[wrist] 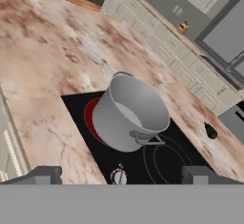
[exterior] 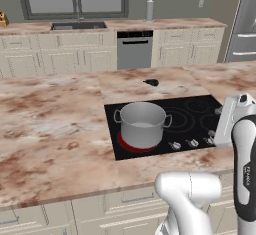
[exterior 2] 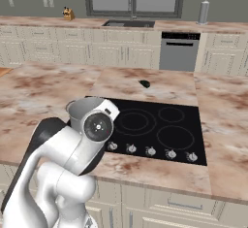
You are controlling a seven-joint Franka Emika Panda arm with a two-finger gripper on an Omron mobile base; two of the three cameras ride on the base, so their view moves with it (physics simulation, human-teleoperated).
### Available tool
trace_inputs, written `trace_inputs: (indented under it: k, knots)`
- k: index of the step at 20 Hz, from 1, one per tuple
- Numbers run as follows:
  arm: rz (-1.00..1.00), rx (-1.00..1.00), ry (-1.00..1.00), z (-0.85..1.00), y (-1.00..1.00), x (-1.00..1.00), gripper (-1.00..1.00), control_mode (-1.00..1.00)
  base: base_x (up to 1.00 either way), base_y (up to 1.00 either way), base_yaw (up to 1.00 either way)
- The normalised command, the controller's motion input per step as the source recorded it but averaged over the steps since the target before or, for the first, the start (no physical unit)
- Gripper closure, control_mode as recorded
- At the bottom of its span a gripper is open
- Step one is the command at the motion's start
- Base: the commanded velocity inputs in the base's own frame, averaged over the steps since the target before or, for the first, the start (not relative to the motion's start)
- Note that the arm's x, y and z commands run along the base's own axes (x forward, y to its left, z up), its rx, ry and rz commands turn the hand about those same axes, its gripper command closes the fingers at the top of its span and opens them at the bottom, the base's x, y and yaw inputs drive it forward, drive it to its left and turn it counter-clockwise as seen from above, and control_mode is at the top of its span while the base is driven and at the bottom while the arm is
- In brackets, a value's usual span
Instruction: Turn on the burner for the pot on the stove. Wait thirty seconds for the pot to heat up. Then add the eggplant to the pot.
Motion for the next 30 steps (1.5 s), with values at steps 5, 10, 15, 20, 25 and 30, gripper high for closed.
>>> trace_inputs:
  k: [5,10,15,20,25,30]
  knots:
    - [0.00,0.00,0.00,0.00,0.00,0.00,-1.00,-1.00,0.00,0.00,0.00]
    - [0.00,0.00,0.00,0.00,0.00,0.00,-1.00,-1.00,0.00,0.00,0.00]
    - [0.00,0.00,0.00,0.00,0.00,0.00,-1.00,-1.00,0.00,0.00,0.00]
    - [0.00,0.00,0.00,0.00,0.00,0.00,-1.00,-1.00,0.00,0.00,0.00]
    - [0.00,0.00,0.00,0.00,0.00,0.00,-1.00,-1.00,0.00,0.00,0.00]
    - [0.00,0.00,0.00,0.00,0.00,0.00,-1.00,-1.00,0.00,0.00,0.00]
